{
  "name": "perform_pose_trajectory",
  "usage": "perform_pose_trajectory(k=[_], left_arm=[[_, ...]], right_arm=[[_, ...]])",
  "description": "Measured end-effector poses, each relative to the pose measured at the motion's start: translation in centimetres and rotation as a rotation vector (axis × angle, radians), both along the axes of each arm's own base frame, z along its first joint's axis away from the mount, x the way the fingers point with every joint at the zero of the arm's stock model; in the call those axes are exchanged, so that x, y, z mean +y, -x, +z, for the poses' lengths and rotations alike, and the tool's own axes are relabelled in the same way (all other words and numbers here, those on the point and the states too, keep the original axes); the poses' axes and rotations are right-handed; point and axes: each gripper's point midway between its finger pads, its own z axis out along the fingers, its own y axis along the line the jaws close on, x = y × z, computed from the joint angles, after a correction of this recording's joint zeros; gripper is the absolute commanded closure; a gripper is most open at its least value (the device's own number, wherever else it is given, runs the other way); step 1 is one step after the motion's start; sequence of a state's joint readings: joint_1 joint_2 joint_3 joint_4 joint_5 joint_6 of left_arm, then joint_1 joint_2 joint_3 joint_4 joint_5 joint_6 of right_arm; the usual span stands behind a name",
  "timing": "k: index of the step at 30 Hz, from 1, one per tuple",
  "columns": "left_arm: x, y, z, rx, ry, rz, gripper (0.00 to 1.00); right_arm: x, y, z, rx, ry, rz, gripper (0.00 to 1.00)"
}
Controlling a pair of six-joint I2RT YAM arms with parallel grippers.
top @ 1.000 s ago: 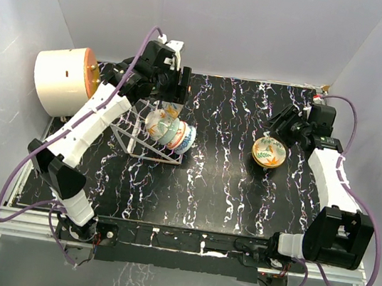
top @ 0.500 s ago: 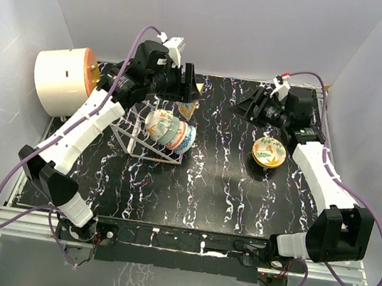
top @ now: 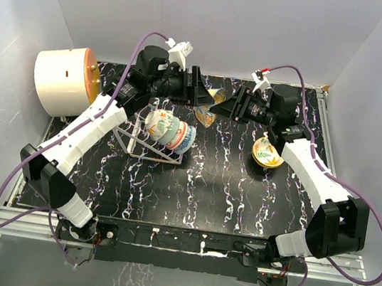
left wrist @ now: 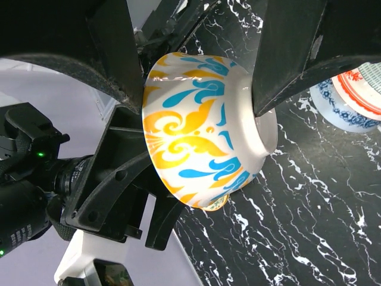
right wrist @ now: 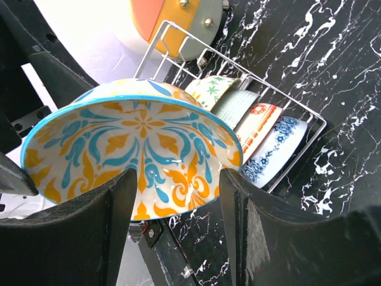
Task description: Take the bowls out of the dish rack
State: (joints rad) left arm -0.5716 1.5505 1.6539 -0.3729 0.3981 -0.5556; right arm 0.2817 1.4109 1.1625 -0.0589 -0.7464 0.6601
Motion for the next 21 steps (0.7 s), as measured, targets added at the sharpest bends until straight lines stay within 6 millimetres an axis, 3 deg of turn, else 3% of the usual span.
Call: perform_pose_trajectory(k=[13, 21], left_arm=[[-0.4, 0.0, 0.5, -0.011, 0.03, -0.023, 0.75], [-0.2, 0.3, 0.9, -0.014, 0.04, -0.039, 0.75]], right_arm=[[0.0, -0.4, 0.6, -0.033, 0.001, -0.013, 0.4], [-2.7, -1.6, -0.1, -0.012, 0.046, -0.123, 0.4]])
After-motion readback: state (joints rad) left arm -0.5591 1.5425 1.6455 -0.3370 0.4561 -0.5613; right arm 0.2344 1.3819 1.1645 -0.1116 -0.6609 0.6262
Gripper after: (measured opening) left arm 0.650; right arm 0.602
